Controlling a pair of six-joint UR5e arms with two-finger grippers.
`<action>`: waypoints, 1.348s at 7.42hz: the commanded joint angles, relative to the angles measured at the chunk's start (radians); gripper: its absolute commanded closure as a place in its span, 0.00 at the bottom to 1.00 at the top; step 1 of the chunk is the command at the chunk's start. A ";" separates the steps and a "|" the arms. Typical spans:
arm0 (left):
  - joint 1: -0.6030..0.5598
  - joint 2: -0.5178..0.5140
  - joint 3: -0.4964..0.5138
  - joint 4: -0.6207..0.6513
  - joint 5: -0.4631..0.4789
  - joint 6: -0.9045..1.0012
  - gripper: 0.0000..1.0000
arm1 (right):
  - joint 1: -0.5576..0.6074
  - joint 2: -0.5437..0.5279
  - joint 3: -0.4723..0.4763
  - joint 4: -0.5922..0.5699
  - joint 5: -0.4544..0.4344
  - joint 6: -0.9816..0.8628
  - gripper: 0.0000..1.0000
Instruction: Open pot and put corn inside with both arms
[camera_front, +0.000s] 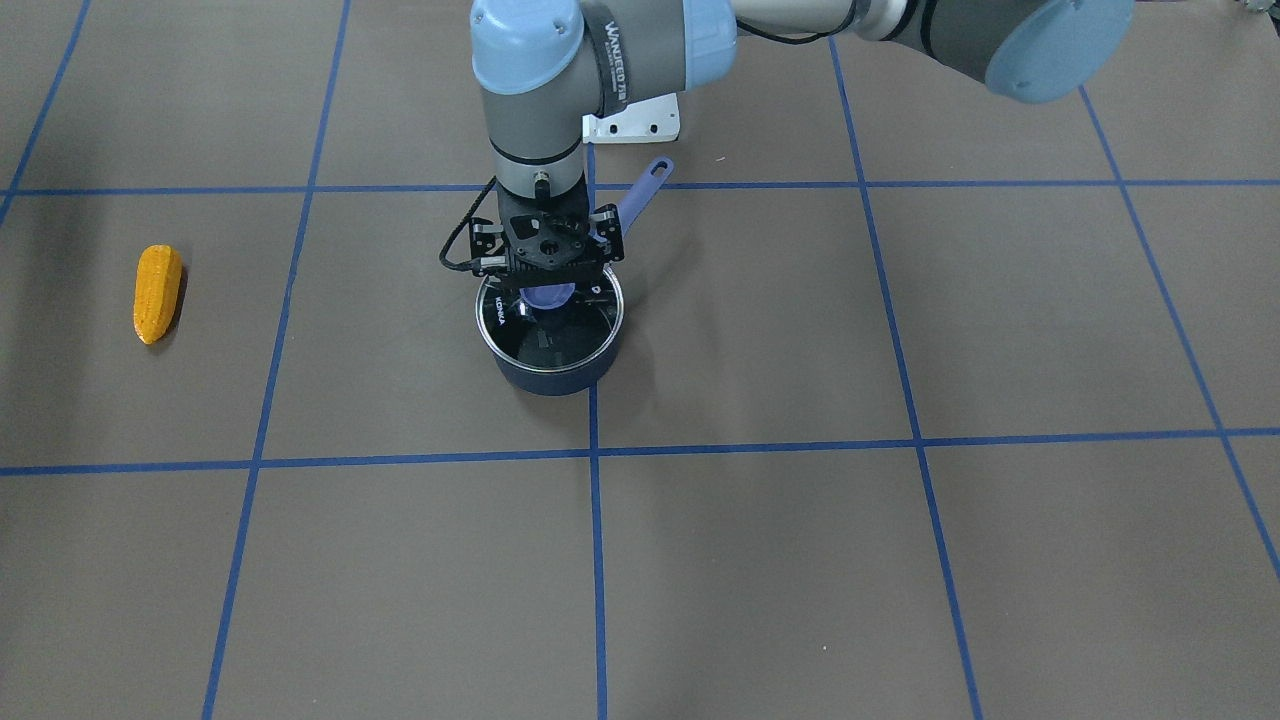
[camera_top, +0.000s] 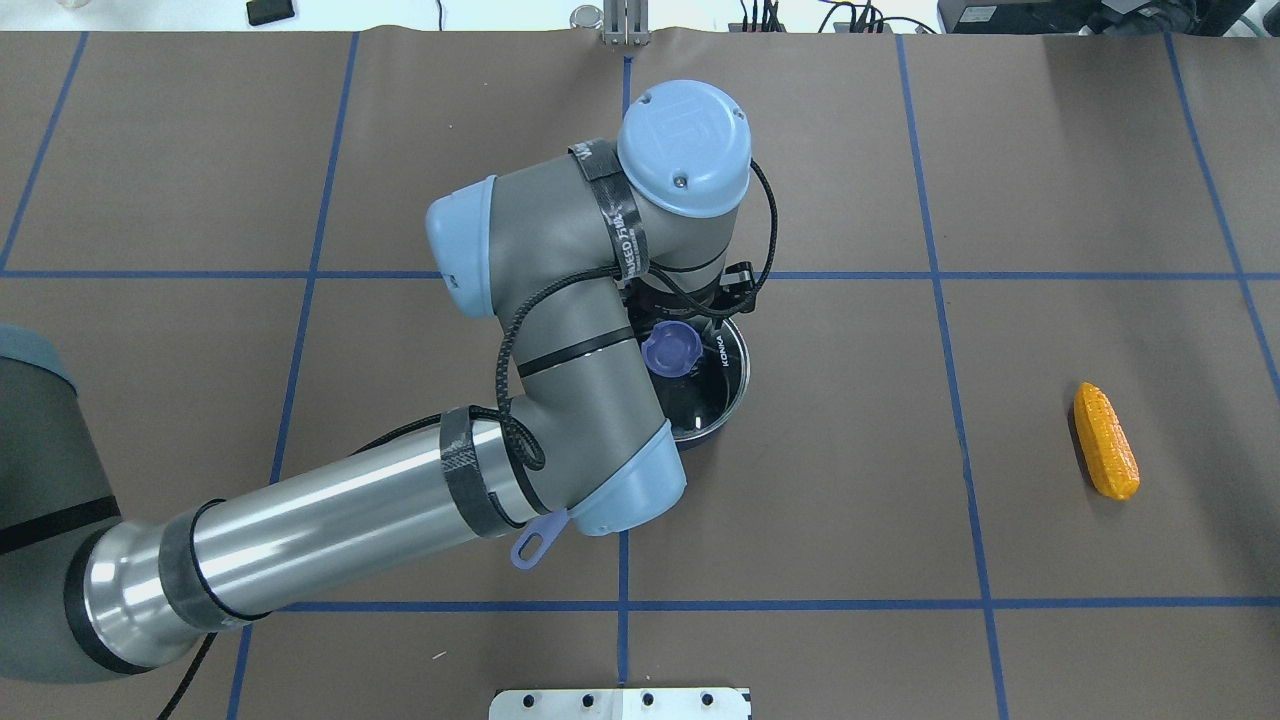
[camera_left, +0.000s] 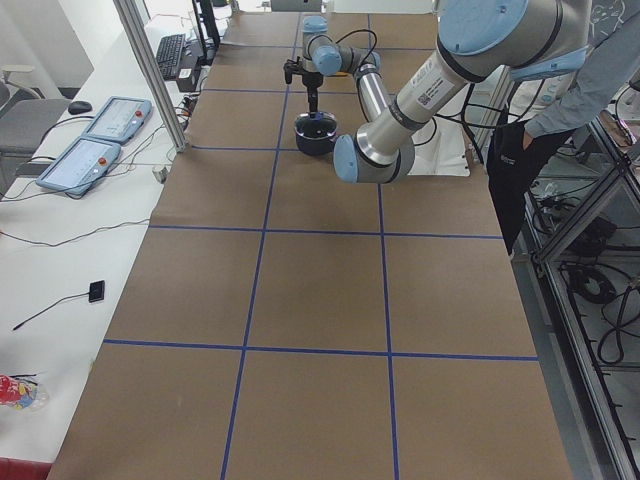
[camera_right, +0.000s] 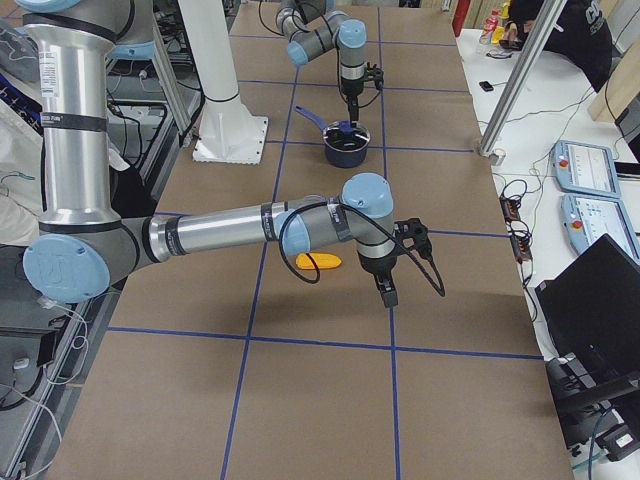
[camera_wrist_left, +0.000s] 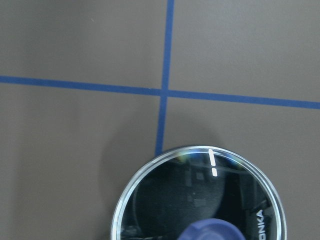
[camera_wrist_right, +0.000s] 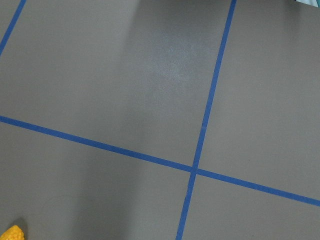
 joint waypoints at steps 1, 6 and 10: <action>0.016 -0.013 0.065 -0.054 0.006 -0.024 0.02 | 0.000 -0.002 0.000 0.000 0.000 0.000 0.00; 0.016 -0.002 0.052 -0.051 0.008 -0.013 0.03 | 0.000 -0.002 0.000 0.000 0.000 0.000 0.00; 0.016 0.006 0.040 -0.050 0.011 -0.006 1.00 | 0.000 0.000 0.000 0.000 0.000 0.000 0.00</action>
